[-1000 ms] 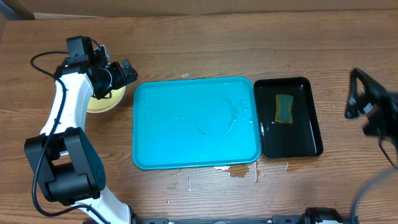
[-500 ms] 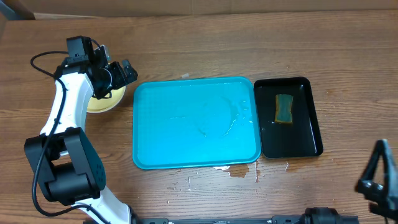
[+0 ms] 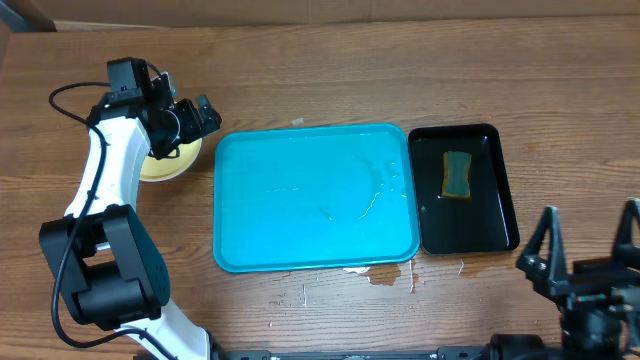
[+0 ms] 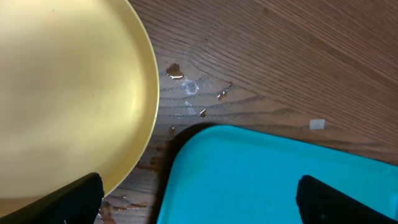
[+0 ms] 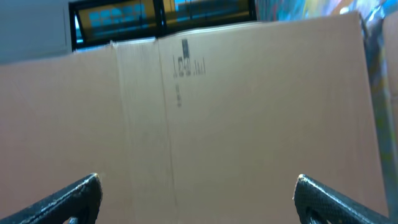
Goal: Clean dirty plates on tray and stack at the side
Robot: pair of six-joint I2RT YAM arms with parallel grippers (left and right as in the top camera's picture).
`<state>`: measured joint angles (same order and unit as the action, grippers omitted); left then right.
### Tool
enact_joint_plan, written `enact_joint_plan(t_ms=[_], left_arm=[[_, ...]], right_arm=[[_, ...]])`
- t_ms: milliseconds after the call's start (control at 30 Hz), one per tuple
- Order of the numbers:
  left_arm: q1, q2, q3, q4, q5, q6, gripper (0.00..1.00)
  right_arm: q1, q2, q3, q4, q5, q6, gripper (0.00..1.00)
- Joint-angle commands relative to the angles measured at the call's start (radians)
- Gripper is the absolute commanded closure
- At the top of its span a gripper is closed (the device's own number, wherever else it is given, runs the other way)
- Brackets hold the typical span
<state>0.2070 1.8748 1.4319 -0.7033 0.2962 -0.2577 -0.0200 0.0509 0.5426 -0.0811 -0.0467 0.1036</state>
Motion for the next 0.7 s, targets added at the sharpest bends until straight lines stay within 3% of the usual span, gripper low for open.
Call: enact_joint_plan(t_ms=[0, 200, 667], left_arm=[[-0.005, 0.014, -0.004, 0.001, 0.008, 0.018, 0.01], [-0.005, 0.014, -0.004, 0.001, 0.008, 0.018, 0.0], [-0.005, 0.014, -0.004, 0.001, 0.008, 0.018, 0.0]], right_arm=[[-0.007, -0.049, -0.108, 0.061, -0.007, 0.0, 0.0], [-0.007, -0.048, -0.258, 0.151, -0.008, 0.001, 0.0], [-0.007, -0.048, -0.487, 0.151, -0.007, 0.0, 0.0]])
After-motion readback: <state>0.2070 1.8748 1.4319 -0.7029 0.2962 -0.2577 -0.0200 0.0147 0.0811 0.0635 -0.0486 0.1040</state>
